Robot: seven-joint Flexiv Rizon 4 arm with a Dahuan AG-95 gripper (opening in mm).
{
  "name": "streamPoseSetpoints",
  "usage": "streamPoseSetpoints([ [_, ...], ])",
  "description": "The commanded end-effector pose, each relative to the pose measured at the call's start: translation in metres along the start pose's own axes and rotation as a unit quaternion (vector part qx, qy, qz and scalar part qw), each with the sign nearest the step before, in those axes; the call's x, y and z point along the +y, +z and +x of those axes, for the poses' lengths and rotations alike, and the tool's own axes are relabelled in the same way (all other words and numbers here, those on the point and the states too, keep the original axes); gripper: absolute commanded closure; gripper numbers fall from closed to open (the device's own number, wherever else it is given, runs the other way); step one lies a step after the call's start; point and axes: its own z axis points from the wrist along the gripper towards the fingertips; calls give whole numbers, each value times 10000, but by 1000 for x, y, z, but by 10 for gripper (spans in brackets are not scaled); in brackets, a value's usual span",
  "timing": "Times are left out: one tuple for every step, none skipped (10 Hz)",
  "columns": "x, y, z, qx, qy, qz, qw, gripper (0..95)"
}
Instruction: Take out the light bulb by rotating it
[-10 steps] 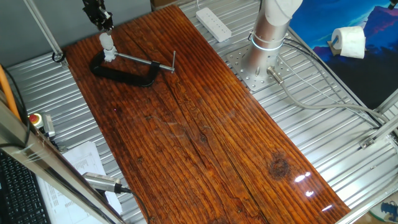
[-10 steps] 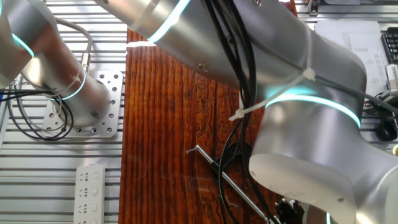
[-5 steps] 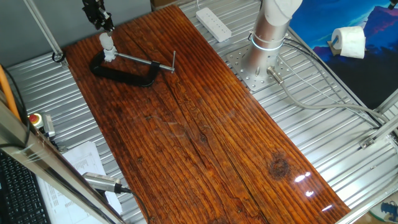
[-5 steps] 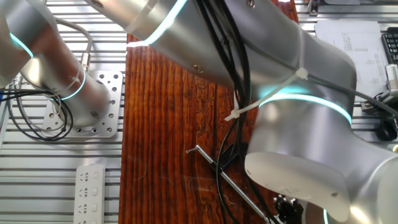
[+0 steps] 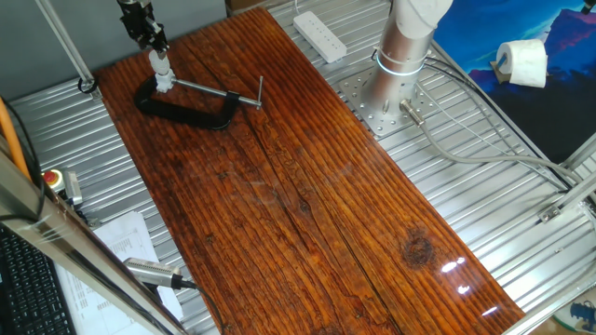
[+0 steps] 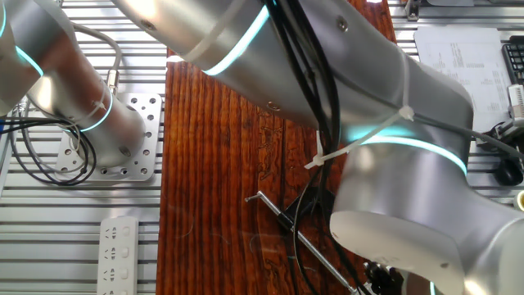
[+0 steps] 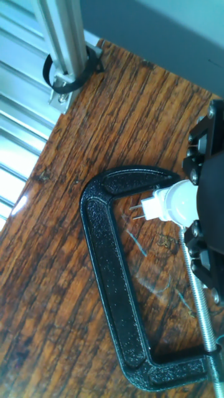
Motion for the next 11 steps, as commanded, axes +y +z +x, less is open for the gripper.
streamPoseSetpoints([
  [1, 4, 1, 2, -47, 2, 10000, 380],
  [1, 7, 1, -3, -33, 12, 10000, 380],
  [0, 9, 1, -7, -33, 22, 10000, 380],
  [0, 12, 1, -17, -29, 25, 10000, 380],
  [0, 12, 1, -24, -37, 23, 10000, 380],
  [0, 13, 1, -27, -66, 21, 10000, 380],
  [0, 13, 1, -23, -69, 25, 10000, 380],
  [0, 14, 1, -25, -90, 17, 10000, 380],
  [0, 14, 1, -18, -117, 6, 9999, 570],
  [0, 15, 1, -4, -134, -7, 9999, 570],
  [0, 15, 1, 1, -137, -8, 9999, 570],
])
